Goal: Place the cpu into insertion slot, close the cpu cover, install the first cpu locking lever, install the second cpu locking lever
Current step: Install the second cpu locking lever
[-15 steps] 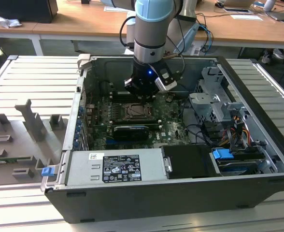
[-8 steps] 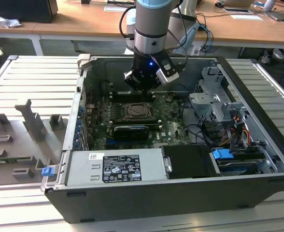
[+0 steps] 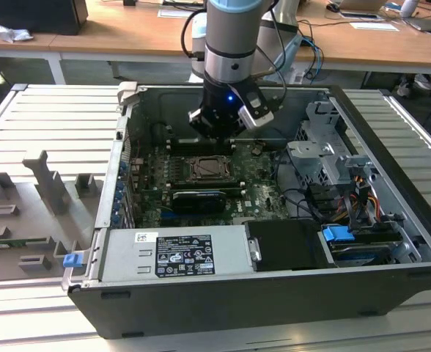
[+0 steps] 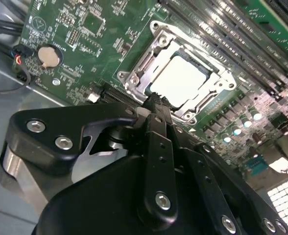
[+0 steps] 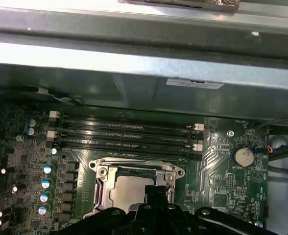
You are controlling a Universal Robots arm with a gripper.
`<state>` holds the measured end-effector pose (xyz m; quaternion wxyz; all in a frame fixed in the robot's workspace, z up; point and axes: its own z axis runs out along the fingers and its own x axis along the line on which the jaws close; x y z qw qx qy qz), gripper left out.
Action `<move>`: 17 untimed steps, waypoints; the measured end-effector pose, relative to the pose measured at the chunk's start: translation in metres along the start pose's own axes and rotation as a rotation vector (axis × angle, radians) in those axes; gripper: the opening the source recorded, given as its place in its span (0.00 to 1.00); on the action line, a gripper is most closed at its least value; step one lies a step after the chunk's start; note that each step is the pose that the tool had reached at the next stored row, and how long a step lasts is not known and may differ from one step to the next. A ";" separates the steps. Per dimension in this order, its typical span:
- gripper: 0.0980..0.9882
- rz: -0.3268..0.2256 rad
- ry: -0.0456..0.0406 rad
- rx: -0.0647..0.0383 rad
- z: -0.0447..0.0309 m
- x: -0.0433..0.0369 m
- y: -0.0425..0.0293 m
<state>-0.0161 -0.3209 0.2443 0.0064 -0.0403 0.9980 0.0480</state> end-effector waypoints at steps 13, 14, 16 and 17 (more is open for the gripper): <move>0.01 0.000 0.0000 0.000 -0.0009 0.0008 -0.0094; 0.01 0.000 -0.0001 0.000 -0.0009 0.0008 -0.0097; 0.01 0.000 0.0000 0.000 -0.0010 0.0008 -0.0105; 0.01 0.000 0.0000 0.000 -0.0010 0.0009 -0.0109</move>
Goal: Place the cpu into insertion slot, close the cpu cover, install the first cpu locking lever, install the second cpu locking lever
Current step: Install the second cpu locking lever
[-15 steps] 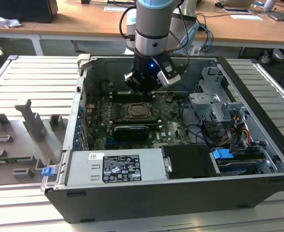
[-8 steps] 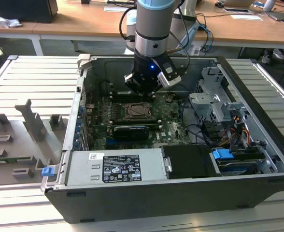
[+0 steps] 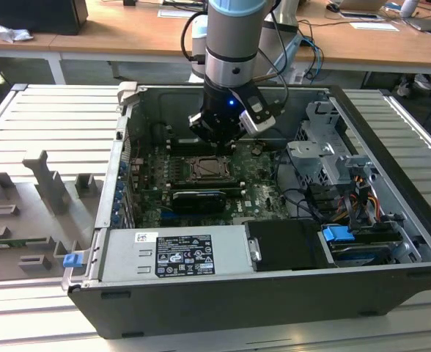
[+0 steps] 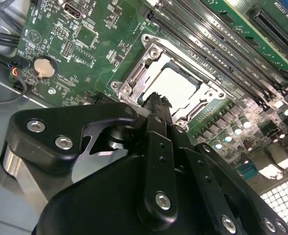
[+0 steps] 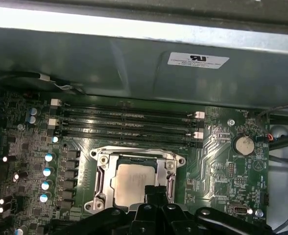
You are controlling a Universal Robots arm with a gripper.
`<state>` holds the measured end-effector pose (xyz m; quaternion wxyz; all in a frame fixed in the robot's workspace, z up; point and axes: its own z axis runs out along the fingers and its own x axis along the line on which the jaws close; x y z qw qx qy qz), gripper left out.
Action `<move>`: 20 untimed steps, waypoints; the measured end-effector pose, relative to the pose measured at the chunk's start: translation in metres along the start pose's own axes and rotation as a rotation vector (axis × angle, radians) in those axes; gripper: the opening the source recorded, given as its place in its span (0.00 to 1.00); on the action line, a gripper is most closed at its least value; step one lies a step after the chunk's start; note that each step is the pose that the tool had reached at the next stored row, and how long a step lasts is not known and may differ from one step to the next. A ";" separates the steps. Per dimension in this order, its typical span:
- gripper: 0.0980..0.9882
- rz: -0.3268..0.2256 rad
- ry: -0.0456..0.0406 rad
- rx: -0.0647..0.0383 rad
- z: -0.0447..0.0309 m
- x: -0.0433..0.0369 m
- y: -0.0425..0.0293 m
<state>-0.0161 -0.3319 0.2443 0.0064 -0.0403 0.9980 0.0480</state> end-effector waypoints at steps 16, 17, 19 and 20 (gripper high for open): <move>0.01 0.000 0.0000 0.000 -0.0009 0.0007 -0.0086; 0.01 0.000 0.0000 0.000 -0.0009 0.0007 -0.0091; 0.01 0.000 0.0000 0.000 -0.0010 0.0008 -0.0100; 0.01 0.000 0.0000 0.000 -0.0010 0.0008 -0.0104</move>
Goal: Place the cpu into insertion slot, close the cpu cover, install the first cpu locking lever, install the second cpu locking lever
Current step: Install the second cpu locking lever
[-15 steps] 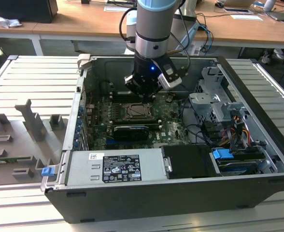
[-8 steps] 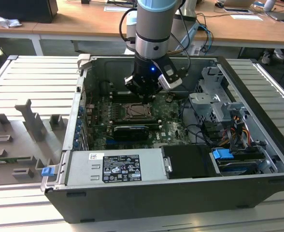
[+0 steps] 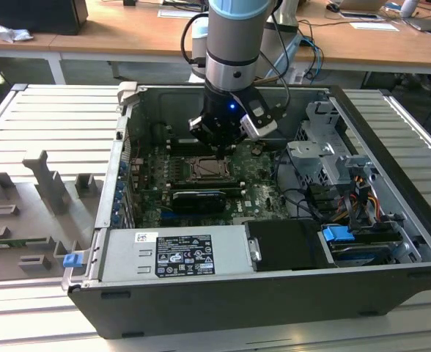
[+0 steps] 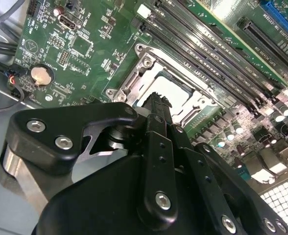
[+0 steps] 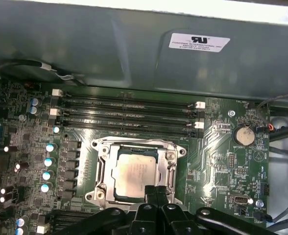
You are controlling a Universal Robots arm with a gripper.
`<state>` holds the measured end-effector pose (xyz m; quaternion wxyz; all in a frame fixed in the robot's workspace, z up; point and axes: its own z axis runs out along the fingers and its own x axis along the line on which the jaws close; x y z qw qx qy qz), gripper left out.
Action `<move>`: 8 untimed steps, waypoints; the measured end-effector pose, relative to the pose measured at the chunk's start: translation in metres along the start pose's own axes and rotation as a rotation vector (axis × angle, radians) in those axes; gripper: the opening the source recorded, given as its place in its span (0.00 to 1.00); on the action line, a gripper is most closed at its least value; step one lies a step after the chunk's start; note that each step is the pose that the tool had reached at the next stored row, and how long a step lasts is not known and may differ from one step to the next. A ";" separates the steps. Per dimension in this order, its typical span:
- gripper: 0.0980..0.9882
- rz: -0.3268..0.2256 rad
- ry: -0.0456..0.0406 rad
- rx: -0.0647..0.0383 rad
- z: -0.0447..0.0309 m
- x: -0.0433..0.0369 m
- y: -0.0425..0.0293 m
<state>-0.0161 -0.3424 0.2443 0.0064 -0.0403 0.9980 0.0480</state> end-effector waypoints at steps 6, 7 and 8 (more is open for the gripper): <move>0.01 0.000 0.0001 0.000 -0.0015 0.0002 -0.0024; 0.01 0.000 0.0001 0.000 -0.0047 0.0001 -0.0021; 0.01 0.000 0.0002 0.000 -0.0062 0.0001 -0.0020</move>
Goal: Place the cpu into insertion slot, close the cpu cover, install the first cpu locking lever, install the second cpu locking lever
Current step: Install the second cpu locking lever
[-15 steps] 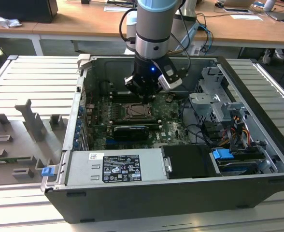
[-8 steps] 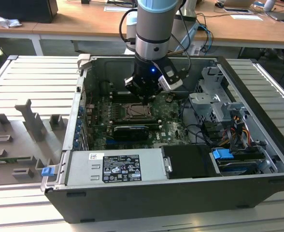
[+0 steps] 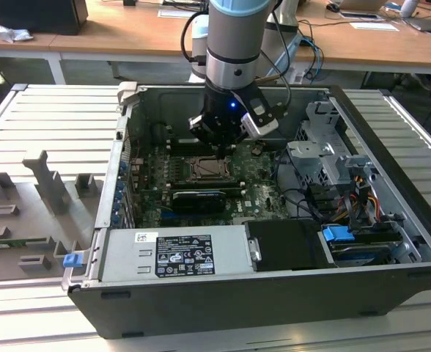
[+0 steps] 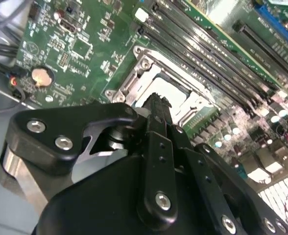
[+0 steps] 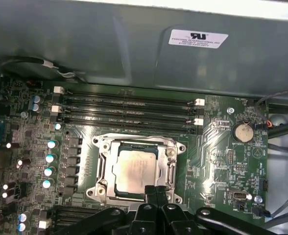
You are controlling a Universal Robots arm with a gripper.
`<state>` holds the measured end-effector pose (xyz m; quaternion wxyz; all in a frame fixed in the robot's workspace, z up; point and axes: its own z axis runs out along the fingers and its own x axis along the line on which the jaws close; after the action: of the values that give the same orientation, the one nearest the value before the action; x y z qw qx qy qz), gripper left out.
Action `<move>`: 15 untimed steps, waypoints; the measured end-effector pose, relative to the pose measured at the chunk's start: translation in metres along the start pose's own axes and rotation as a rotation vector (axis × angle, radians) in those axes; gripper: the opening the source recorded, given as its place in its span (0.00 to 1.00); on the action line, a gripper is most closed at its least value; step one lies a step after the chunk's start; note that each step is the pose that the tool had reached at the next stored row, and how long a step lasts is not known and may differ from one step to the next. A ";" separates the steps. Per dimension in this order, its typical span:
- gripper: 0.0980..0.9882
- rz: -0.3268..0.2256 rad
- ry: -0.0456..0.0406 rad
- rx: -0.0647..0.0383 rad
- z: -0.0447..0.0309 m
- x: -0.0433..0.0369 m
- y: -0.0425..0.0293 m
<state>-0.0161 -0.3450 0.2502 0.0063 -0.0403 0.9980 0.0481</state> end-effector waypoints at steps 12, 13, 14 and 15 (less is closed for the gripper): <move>0.01 0.000 0.0041 -0.001 -0.0008 0.0012 -0.0143; 0.01 0.000 0.0040 -0.001 -0.0008 0.0012 -0.0150; 0.01 0.000 0.0041 -0.001 -0.0008 0.0013 -0.0154; 0.01 0.000 0.0041 -0.001 -0.0009 0.0013 -0.0159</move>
<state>-0.0161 -0.3609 0.2495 0.0043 -0.0402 0.9980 0.0483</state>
